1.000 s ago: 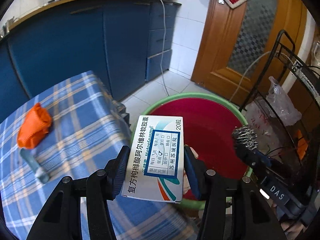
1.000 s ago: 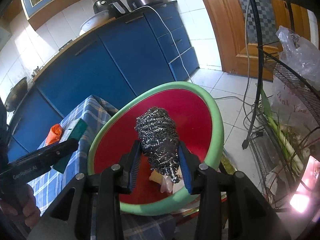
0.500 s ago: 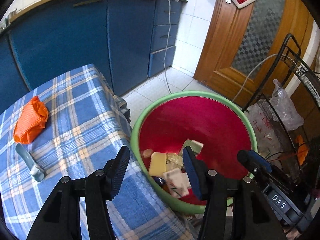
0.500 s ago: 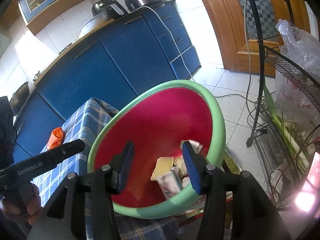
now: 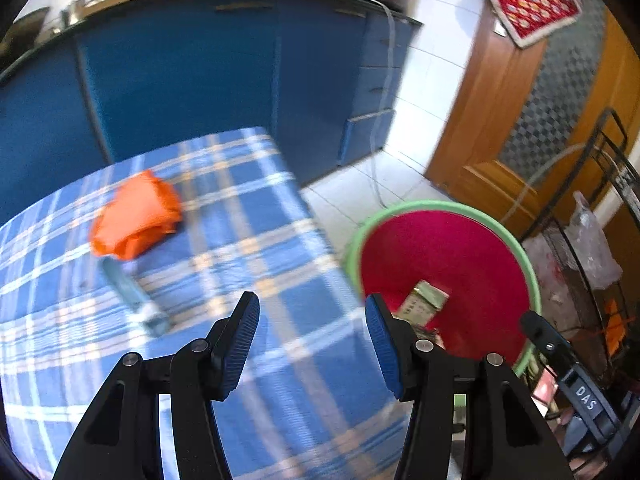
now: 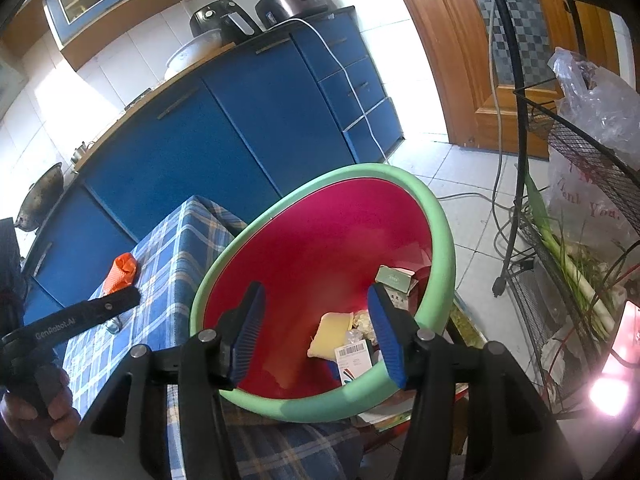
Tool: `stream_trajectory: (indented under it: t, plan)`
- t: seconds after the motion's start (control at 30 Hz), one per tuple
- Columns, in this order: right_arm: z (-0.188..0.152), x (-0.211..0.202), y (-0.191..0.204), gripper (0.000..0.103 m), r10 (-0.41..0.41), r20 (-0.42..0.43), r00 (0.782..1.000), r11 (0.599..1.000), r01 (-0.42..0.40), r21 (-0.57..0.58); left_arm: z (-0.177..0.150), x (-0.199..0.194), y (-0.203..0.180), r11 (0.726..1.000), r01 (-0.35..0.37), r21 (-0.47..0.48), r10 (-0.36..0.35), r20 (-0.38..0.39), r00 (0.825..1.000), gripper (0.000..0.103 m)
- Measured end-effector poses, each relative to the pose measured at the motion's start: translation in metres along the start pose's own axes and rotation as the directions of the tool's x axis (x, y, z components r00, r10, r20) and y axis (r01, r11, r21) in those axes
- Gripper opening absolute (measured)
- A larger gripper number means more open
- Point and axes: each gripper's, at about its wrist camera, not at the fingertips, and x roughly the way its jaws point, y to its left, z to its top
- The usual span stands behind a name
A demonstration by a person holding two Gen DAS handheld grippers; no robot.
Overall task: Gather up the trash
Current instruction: 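Move both open tools back over the table toward the clip and orange bag, then close the left tool on the light blue plastic clip and lift it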
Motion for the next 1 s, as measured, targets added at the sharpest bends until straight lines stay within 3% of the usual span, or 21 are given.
stream_trajectory:
  t: [0.4,0.6,0.83,0.9,0.97,1.0]
  plan:
    - [-0.001,-0.002,-0.005,0.058,-0.028,-0.007,1.0,0.999,0.028,0.027,-0.002,0.002,0.083,0.972,-0.175,-0.155,0.173,-0.027,0.985,0.057]
    - [-0.002,-0.001,-0.006,0.058,-0.032,-0.007,0.999,0.999,0.032,0.025,0.0,0.021,0.098,0.957,-0.221,-0.186,0.213,-0.064,0.975,0.057]
    - [-0.001,0.001,-0.006,0.058,-0.046,-0.011,0.999,0.999,0.046,0.022,0.0,0.036,0.099,0.963,-0.207,-0.175,0.201,-0.051,0.978,0.056]
    - [0.0,0.0,-0.003,0.058,-0.051,-0.008,0.999,0.999,0.051,0.013,-0.001,0.036,0.096,0.965,-0.214,-0.151,0.211,-0.033,0.977,0.045]
    - [0.002,-0.002,0.0,0.058,-0.054,-0.005,0.999,0.999,0.054,0.003,-0.001,0.036,0.094,0.968,-0.21,-0.135,0.209,-0.021,0.978,0.024]
    - [0.003,-0.003,0.003,0.058,-0.055,-0.003,0.998,0.998,0.055,-0.003,0.0,0.036,0.095,0.97,-0.205,-0.131,0.204,-0.02,0.979,0.021]
